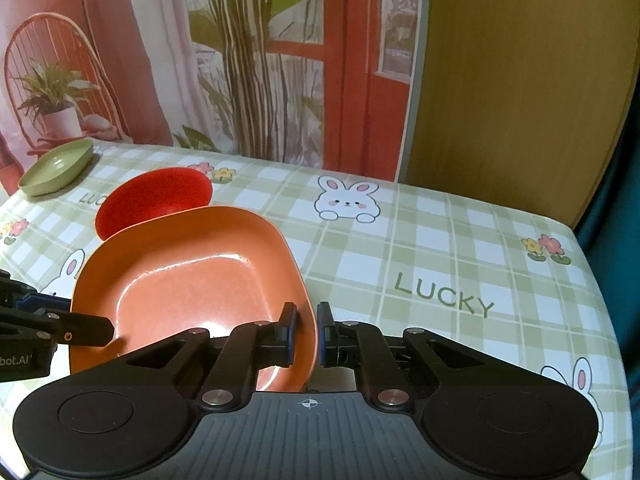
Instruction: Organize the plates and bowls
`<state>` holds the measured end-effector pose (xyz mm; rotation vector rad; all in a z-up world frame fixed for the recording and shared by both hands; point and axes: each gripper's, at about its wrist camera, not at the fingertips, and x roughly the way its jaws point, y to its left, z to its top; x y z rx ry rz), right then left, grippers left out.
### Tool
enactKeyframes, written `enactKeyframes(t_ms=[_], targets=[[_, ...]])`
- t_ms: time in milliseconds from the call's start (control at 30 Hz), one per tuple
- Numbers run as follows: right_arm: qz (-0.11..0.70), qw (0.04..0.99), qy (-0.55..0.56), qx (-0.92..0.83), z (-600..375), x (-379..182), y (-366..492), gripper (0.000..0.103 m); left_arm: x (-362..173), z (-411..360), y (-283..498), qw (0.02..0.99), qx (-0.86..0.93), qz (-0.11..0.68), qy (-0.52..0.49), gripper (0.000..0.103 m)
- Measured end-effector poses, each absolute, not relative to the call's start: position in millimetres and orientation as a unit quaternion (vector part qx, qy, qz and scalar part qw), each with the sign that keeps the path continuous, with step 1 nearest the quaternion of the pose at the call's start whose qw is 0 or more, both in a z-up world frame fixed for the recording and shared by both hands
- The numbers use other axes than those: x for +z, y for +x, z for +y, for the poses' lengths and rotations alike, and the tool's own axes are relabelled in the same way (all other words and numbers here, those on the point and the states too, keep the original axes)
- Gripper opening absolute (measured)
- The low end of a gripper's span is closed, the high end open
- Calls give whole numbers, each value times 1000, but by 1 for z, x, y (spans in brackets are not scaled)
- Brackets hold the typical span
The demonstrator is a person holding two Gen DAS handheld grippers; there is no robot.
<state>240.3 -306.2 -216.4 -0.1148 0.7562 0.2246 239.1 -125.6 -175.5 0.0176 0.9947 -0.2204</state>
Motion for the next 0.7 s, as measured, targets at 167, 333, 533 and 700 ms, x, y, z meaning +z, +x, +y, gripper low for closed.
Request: enactKeyframes(t_ms=[167,333,533,700], targets=[[370,921,-62,107,-304,-220,242,10,-178,-125,241,874,-104,474,11,20],[372,919,-72,107,-302,-222,245,11,-177,-126,241,874,-105,474,12,21],[374,917,-85,106,-299,-226,244,11,-176,-126,241,872,-111,476,17,23],[378,915,-99,98,-298,-232,244,9,-171,-128,235,879,-123,460,24,23]])
